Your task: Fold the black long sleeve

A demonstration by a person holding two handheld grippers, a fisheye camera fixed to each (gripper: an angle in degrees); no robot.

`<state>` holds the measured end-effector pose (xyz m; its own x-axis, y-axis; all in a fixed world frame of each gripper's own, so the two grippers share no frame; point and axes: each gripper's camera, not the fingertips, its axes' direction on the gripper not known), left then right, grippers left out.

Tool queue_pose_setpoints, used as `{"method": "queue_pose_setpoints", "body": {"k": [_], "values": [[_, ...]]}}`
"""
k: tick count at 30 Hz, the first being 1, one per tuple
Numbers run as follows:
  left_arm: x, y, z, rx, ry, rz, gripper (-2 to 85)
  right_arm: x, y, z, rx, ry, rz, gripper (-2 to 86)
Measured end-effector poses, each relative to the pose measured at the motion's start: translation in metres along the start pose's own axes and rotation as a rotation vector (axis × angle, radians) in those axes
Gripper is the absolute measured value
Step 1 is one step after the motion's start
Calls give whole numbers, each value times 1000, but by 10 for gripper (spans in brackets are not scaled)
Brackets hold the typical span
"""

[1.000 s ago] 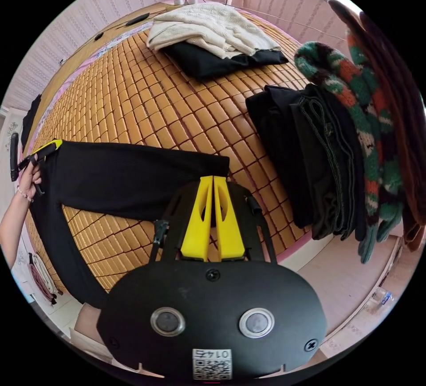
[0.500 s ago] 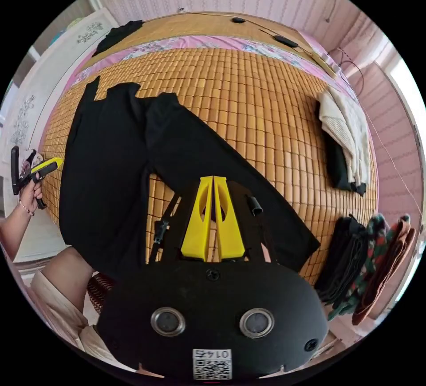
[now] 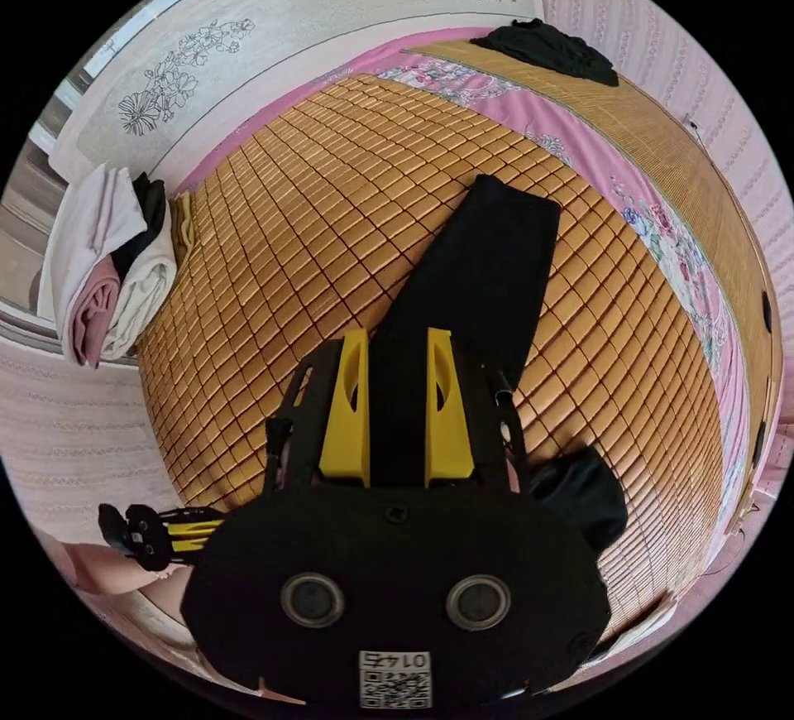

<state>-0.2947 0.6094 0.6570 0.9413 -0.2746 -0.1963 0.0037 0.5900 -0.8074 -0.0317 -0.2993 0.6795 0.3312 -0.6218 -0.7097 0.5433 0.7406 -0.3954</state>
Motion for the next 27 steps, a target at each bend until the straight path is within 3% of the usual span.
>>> {"method": "queue_pose_setpoints", "body": {"k": [4,7,11,13,17,21,27], "values": [[-11,14,-6,41,53,-38,-1,-9,-26,29,-29,35,35,23],[-18,28,-16,79,94,-58,18,-32,-32,31,-2,-84,-61,4],[-39,56,-53,172,100,-140,26,-120,1,14,19,-301,-540,13],[-53,72,-73,204,95,-204,25,-139,20,19,-37,-305,-643,35],[-82,106,-111,238,33,-337,22,-104,27,36,-96,-287,-469,72],[-109,110,-144,294,-146,-368,27,-64,15,46,-77,-104,-288,72],[-151,81,-161,355,-292,-438,29,-51,-13,73,-80,-32,-183,55]]}}
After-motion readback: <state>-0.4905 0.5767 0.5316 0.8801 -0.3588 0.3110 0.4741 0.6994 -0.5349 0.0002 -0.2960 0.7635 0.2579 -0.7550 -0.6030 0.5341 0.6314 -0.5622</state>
